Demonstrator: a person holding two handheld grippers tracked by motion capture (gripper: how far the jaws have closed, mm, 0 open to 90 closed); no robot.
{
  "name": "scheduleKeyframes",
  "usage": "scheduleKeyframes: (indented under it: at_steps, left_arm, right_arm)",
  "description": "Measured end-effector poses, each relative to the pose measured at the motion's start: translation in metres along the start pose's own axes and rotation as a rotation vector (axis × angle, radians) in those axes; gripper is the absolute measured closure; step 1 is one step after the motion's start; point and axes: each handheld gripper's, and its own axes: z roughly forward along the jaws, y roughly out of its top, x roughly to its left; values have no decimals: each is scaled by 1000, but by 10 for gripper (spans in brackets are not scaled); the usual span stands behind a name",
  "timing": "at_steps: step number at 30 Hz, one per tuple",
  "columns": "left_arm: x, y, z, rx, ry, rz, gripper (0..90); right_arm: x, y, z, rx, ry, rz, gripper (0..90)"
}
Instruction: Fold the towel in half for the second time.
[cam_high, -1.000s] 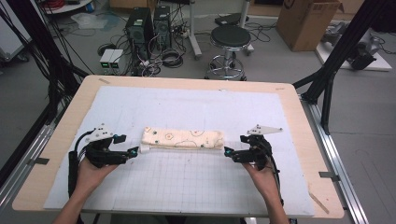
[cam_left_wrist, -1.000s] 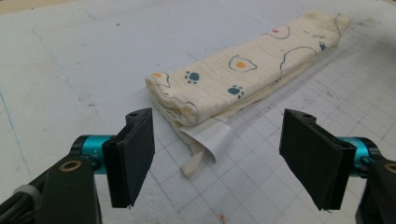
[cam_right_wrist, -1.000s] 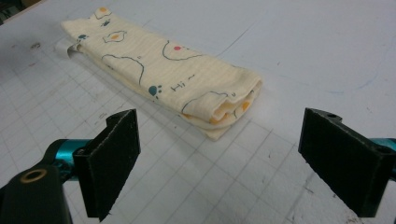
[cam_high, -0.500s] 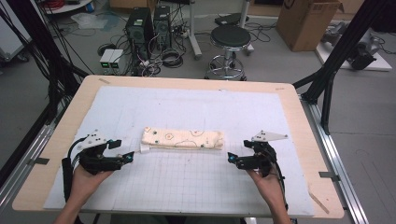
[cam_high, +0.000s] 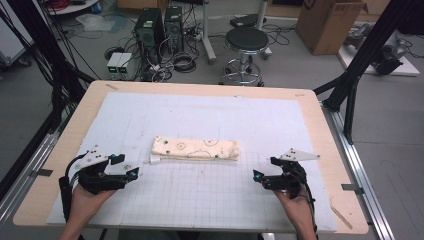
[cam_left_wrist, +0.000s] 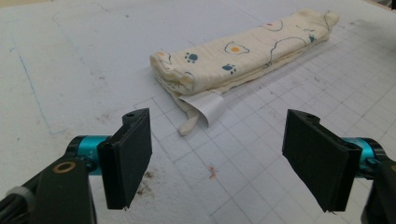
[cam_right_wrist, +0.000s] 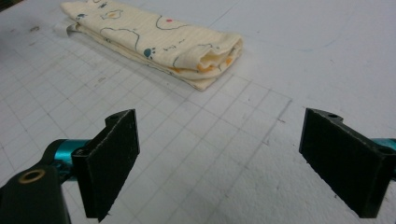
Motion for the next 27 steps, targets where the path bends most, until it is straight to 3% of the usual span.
scheduleKeyframes:
  at_steps: [11,27]
  left_arm:
    - [-1,-9,-14,-3,22,2,215]
    - [-8,-28,-27,22,40,-4,207]
  right_arm:
    - [0,-13,-10,6,-38,-10,114]
    - [7,-28,-25,-15,-36,-17,114]
